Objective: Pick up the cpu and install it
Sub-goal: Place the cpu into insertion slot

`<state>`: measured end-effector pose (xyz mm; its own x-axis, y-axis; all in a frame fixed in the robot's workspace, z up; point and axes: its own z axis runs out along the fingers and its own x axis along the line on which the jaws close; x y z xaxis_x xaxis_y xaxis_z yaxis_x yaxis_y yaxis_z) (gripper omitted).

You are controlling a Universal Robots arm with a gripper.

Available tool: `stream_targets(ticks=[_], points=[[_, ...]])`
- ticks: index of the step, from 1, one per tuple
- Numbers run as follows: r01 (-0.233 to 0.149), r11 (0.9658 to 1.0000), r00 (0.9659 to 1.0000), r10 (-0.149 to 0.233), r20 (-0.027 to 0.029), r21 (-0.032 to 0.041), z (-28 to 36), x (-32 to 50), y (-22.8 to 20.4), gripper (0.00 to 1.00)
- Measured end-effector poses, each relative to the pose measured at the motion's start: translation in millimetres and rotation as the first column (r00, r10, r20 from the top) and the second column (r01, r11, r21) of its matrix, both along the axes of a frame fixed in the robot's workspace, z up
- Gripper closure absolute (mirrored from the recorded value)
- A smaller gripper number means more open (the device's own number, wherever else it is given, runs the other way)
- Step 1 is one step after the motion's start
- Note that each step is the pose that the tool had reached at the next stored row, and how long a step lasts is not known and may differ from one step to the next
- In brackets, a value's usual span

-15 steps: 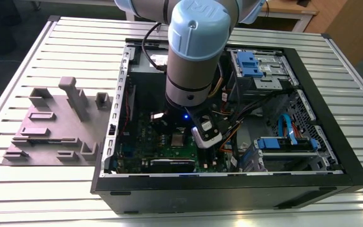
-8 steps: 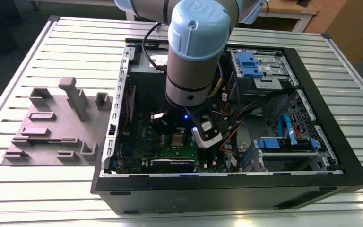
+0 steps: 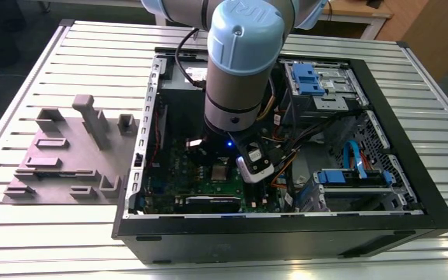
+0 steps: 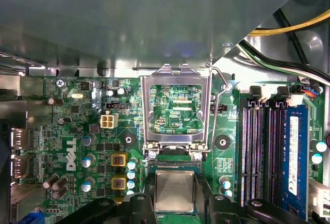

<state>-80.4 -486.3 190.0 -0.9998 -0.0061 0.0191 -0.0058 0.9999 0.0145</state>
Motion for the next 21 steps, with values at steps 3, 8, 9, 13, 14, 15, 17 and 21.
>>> stream_targets(ticks=[3,8,9,13,14,15,17,21], points=[[0.0,1.0,1.0,0.0,-0.0001,-0.0003,-0.6,0.0,-0.1,0.59],[0.0,1.0,1.0,0.0,0.0002,0.0002,-0.9,0.0,0.0,0.58],[0.0,1.0,1.0,0.0,0.0008,0.0008,-1.2,0.2,0.1,0.58],[0.0,1.0,1.0,0.0,0.0003,0.0006,-1.2,0.0,0.0,0.43],[0.0,1.0,1.0,0.0,0.0004,0.0001,-1.0,0.1,0.0,0.43],[0.0,1.0,1.0,0.0,0.0001,0.0,-1.0,0.1,0.0,0.36],[0.0,1.0,1.0,0.0,-0.0002,-0.0001,-1.0,0.0,0.0,0.33],[0.0,1.0,1.0,0.0,-0.0001,0.0001,3.3,-0.1,0.0,0.33]])
